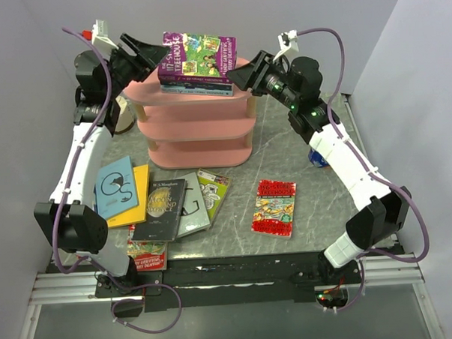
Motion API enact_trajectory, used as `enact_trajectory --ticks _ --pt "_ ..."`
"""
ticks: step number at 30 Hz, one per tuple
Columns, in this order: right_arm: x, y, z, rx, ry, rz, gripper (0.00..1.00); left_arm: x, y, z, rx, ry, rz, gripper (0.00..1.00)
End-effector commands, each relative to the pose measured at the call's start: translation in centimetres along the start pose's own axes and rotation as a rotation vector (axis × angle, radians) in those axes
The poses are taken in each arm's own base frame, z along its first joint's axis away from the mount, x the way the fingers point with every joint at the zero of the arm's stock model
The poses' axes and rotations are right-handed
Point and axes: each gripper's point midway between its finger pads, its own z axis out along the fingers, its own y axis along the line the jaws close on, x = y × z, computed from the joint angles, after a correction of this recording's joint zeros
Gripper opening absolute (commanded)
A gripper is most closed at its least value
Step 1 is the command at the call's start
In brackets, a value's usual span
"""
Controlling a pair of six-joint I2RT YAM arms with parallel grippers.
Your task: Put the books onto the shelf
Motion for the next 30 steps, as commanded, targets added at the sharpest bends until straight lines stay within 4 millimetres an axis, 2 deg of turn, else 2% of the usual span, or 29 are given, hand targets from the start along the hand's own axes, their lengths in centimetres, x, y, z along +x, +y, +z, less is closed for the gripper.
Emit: enact_trajectory --ticks 1,5,6,7,8,9,10,11,12,13,14,15,16,17,18,19,20,21,22,23,24,25,26,27,28,30 --pt "-4.1 2.0 -2.4 -0.02 -0.113 -0.024 0.6 -2.7 -0.5 -1.5 -0.003 -0.046 0.01 0.75" --pt "-5.4 1.9 -4.2 0.011 -0.164 -0.028 0.66 -4.1 -0.7 -3.7 -0.04 -0.118 0.039 0.75" --pt "-5.2 1.6 -4.5 0.022 -0.165 -0.027 0.67 -3.7 -0.2 -4.2 -0.057 -0.12 0.039 0.75" --pt "-5.5 2.0 -5.2 0.015 -0.18 -0.033 0.67 -4.1 -1.3 -5.2 -0.046 -0.148 0.05 0.75" --pt "-5.5 2.0 -5.6 0.019 -0.19 -0.033 0.67 -4.0 -1.5 -5.6 -0.045 -0.156 0.053 0.74" --pt "-4.9 1.6 -5.8 0.016 -0.191 -0.032 0.65 -3.4 -0.9 -6.0 -0.06 -0.154 0.046 0.72" --pt "-5.0 2.1 -6.6 -0.001 -0.206 -0.04 0.64 -3.3 -1.9 -6.9 -0.041 -0.158 0.052 0.68" --pt "-4.7 2.3 -7.0 -0.015 -0.209 -0.047 0.62 -3.0 -2.2 -7.3 -0.029 -0.157 0.052 0.61" --pt "-3.5 1.4 -7.2 -0.002 -0.193 -0.04 0.58 -2.0 -1.5 -7.6 -0.032 -0.143 0.038 0.57" --pt "-3.5 1.7 -8.0 -0.01 -0.204 -0.036 0.56 -1.7 -2.3 -8.5 -0.02 -0.144 0.037 0.52" --pt "-2.8 1.5 -8.4 -0.013 -0.194 -0.036 0.52 -1.4 -2.3 -9.1 -0.027 -0.146 0.041 0.42" --pt "-0.5 -0.3 -8.5 0.017 -0.152 -0.022 0.51 -0.2 -2.2 -10.2 -0.044 -0.142 0.038 0.39" --pt "-0.3 0.0 -9.6 0.003 -0.17 -0.024 0.5 0.4 -2.2 -10.8 -0.056 -0.147 0.052 0.36" --pt "0.8 -0.6 -10.0 0.009 -0.159 -0.015 0.48 0.7 -1.7 -11.5 -0.091 -0.177 0.057 0.28" --pt "3.9 -2.9 -10.3 0.05 -0.108 0.008 0.47 3.2 -0.6 -11.7 -0.131 -0.144 0.046 0.24" --pt "4.9 -3.5 -11.1 0.069 -0.094 0.005 0.46 4.1 -1.0 -13.0 -0.154 -0.145 0.079 0.21" --pt "6.5 -4.9 -11.5 0.109 -0.062 0.014 0.46 5.0 0.7 -13.6 -0.25 -0.159 0.084 0.17" --pt "9.5 -6.9 -11.9 0.16 0.001 0.029 0.46 8.2 0.9 -13.9 -0.264 -0.097 0.083 0.17" --pt "11.1 -7.8 -12.3 0.183 0.042 0.028 0.46 10.7 2.3 -14.5 -0.321 -0.028 0.092 0.18" --pt "13.3 -9.0 -12.9 0.226 0.106 0.039 0.46 12.1 3.3 -14.8 -0.362 -0.005 0.093 0.23" --pt "16.3 -10.3 -13.6 0.255 0.174 0.047 0.47 14.9 5.0 -15.4 -0.407 0.047 0.09 0.27" --pt "17.3 -10.8 -14.2 0.274 0.187 0.04 0.47 16.1 5.9 -15.8 -0.424 0.079 0.097 0.3" --pt "18.4 -11.1 -14.8 0.279 0.208 0.041 0.48 16.8 6.7 -16.1 -0.436 0.091 0.097 0.35" --pt "20.5 -12.0 -15.7 0.297 0.247 0.045 0.48 17.6 7.5 -16.7 -0.448 0.099 0.097 0.36" --pt "20.9 -11.6 -16.2 0.291 0.247 0.027 0.48 17.4 7.3 -16.8 -0.438 0.09 0.111 0.37" --pt "22.5 -12.3 -17.4 0.308 0.275 0.027 0.47 15.5 5.1 -16.2 -0.363 0.035 0.142 0.36"
